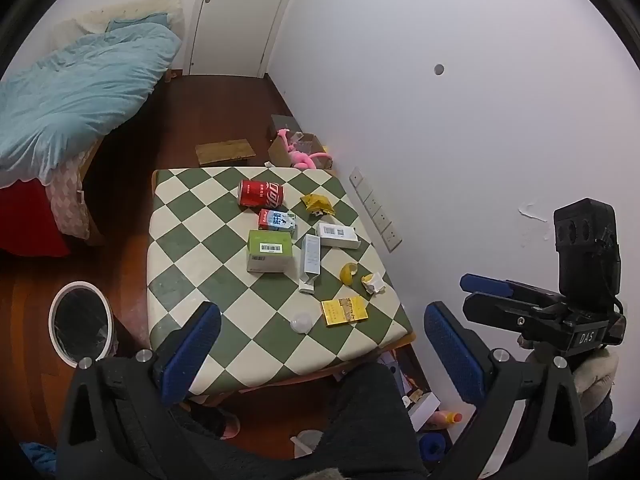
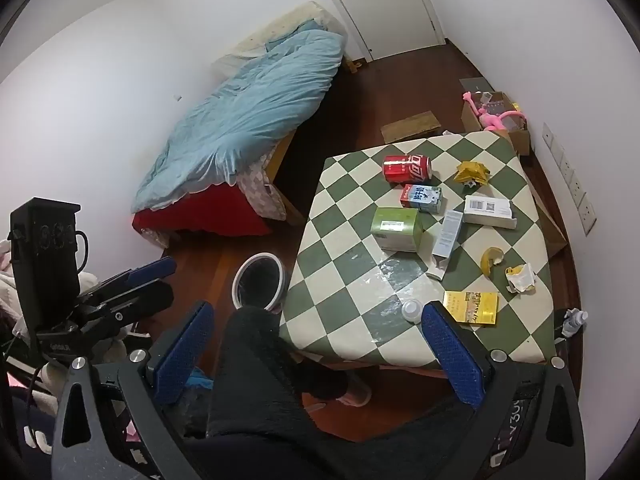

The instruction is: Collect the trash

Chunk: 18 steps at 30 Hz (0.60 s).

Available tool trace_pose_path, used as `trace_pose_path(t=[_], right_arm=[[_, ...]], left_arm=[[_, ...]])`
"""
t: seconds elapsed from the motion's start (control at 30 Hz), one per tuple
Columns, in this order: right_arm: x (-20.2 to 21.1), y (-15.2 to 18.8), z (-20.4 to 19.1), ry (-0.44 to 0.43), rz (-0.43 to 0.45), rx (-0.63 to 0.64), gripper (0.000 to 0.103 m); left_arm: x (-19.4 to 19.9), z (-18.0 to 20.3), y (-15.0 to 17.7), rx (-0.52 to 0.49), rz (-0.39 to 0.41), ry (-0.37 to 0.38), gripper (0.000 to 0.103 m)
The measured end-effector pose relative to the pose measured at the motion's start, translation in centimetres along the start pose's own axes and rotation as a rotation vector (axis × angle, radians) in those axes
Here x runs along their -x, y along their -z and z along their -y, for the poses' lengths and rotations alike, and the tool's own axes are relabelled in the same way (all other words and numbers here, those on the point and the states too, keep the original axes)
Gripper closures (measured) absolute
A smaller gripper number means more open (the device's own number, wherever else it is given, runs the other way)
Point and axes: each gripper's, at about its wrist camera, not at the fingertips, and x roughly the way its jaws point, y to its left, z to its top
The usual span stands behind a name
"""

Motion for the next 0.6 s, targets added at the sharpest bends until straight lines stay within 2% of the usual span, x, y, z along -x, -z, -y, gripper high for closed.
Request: trace_pose_path(t=[0.3, 0.37, 0.6], right_arm=[[0.0, -0.3, -0.7, 0.001, 0.005, -0.005, 0.000], [0.1, -0.3, -0.9, -0.002, 0.004, 0.004, 0.000], [0.2, -0.3, -0.8, -0.009, 0.007, 0.007, 0.000]], left_arm=[[-1.5, 0.1, -0.8, -0.016, -0.016, -0.017, 0.000], [-0.2, 1.2, -0.4, -0.005, 0.009, 0.006, 0.000], [0.0, 1.1, -0.3, 0.001, 0.016, 0.012, 0.000]])
